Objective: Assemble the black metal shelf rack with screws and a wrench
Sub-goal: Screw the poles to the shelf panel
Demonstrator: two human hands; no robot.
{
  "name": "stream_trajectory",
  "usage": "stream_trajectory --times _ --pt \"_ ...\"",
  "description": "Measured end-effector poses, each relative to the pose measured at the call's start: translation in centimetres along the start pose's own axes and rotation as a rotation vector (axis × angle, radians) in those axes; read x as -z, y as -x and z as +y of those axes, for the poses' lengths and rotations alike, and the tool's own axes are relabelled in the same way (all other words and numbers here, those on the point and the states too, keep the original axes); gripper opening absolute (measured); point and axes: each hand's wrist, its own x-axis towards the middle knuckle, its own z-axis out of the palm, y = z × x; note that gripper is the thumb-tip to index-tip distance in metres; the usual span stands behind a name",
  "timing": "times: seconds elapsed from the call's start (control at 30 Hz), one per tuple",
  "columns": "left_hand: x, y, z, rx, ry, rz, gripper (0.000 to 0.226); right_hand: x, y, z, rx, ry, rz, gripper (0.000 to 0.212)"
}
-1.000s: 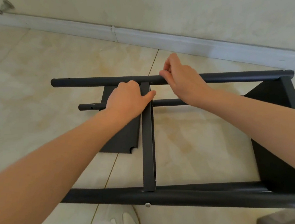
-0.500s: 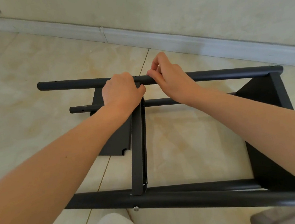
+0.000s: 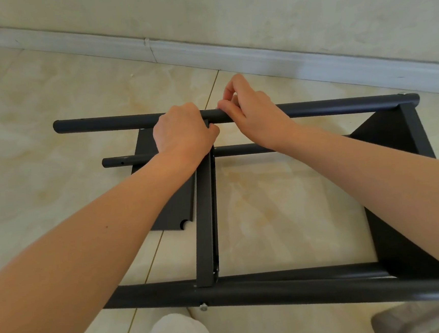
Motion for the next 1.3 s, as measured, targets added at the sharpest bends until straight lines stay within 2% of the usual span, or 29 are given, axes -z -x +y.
stream_trajectory --times 0.17,0.27,0.37,0.47,0.53,0.63,0.8,0.9,0.97,1.03,1.1,1.3 --pt "0.4 0.1 -0.4 -0.024 0.000 -0.052 0.040 0.4 0.1 0.4 -0.029 -0.015 -0.010 0.015" --pt "0.8 1.5 -1.4 -0.061 0.050 -0.201 0.043 0.6 0.7 0.3 -0.007 -0.035 -0.002 0.014" --pt "1.3 4.3 -2.8 -0.112 0.169 -0.339 0.045 0.8 1.8 0.5 0.039 0.061 0.065 0.015" --pt "2.7 7.7 -4.4 -0.173 0.252 -0.438 0.074 1.1 4.0 0.7 0.058 0.123 0.089 0.017" --pt "3.7 10.4 -5.4 -0.240 0.285 -0.484 0.085 1.2 5.9 0.6 0.055 0.095 0.075 0.015" --pt "5.0 14.3 -6.9 -0.378 0.266 -0.605 0.092 0.6 8.8 0.2 0.035 0.024 -0.012 0.015" --pt "5.1 18.1 -9.5 -0.562 0.257 -0.775 0.103 -1.9 12.9 -0.2 -0.117 -0.174 -0.242 0.004" --pt "4.4 18.5 -10.5 -0.646 0.195 -0.769 0.114 -3.1 14.1 -0.2 -0.194 -0.303 -0.290 0.004" --pt "3.7 18.1 -10.6 -0.772 0.079 -0.645 0.118 -3.7 14.6 -0.2 -0.231 -0.352 -0.328 0.007" --pt "3.0 17.5 -10.6 -0.839 0.057 -0.531 0.112 -4.1 15.0 -0.2 -0.258 -0.376 -0.378 0.009" --pt "2.2 17.2 -11.0 -0.887 0.086 -0.512 0.104 -4.3 15.1 -0.2 -0.295 -0.409 -0.428 0.011" --pt "0.5 18.1 -12.7 -0.863 0.210 -0.487 0.097 -5.3 15.6 -0.7 -0.388 -0.545 -0.607 0.012"
